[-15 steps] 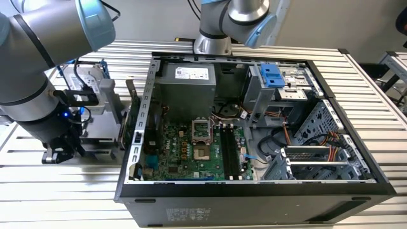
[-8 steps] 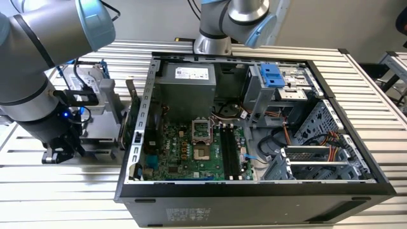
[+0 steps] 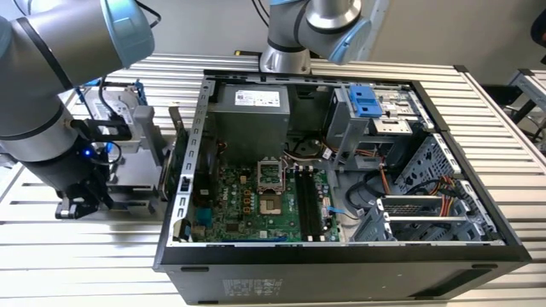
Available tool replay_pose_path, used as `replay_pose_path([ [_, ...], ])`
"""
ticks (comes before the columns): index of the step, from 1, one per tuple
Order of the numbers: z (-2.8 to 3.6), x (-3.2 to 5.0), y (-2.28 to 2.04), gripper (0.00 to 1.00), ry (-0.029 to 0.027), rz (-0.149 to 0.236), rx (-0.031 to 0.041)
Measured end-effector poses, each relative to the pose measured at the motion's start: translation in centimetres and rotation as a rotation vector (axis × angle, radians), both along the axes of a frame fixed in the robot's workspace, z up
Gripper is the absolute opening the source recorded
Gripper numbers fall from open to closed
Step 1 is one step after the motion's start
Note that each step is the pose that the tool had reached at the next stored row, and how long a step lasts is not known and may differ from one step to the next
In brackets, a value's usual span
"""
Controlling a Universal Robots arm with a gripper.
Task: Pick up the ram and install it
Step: 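Pick up the ram and move it above insertion slot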
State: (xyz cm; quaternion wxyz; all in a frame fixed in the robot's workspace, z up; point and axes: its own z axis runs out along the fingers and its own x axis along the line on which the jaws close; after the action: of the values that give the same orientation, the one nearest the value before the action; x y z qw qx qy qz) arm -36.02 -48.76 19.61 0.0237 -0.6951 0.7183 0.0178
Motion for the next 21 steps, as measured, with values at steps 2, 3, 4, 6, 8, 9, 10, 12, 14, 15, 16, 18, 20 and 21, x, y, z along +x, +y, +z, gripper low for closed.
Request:
replay_pose_path([
  [2,0.46,0.0,0.0,0.0,0.0,0.0,0.0],
  [3,0.69,0.0,0.0,0.0,-0.0001,0.0,0.0],
  [4,0.93,0.0,0.0,0.0,0.0,0.0,0.0],
  [6,1.44,0.0,0.0,0.0,0.0,0.0,0.0],
  [8,2.05,0.0,0.0,0.0,0.0,0.0,0.0],
  [9,2.35,0.0,0.0,0.0,0.0,0.0,0.0],
  [10,2.63,0.0,0.0,0.0,0.0,0.0,0.0],
  [12,3.12,0.0,0.0,0.0,0.0001,0.0,-0.0001],
  [14,3.6,0.0,0.0,0.0,0.0,0.0,0.0],
  [15,3.79,0.0,0.0,0.0,-0.0001,0.0,0.0],
  [16,4.01,0.0,0.0,0.0,0.0,0.0,0.0],
  [18,4.37,0.0,0.0,0.0,0.0,0.0,0.0],
  [20,4.75,0.0,0.0,0.0,0.0,0.0,0.0],
  [21,4.96,0.0,0.0,0.0,-0.0001,0.0,0.0],
])
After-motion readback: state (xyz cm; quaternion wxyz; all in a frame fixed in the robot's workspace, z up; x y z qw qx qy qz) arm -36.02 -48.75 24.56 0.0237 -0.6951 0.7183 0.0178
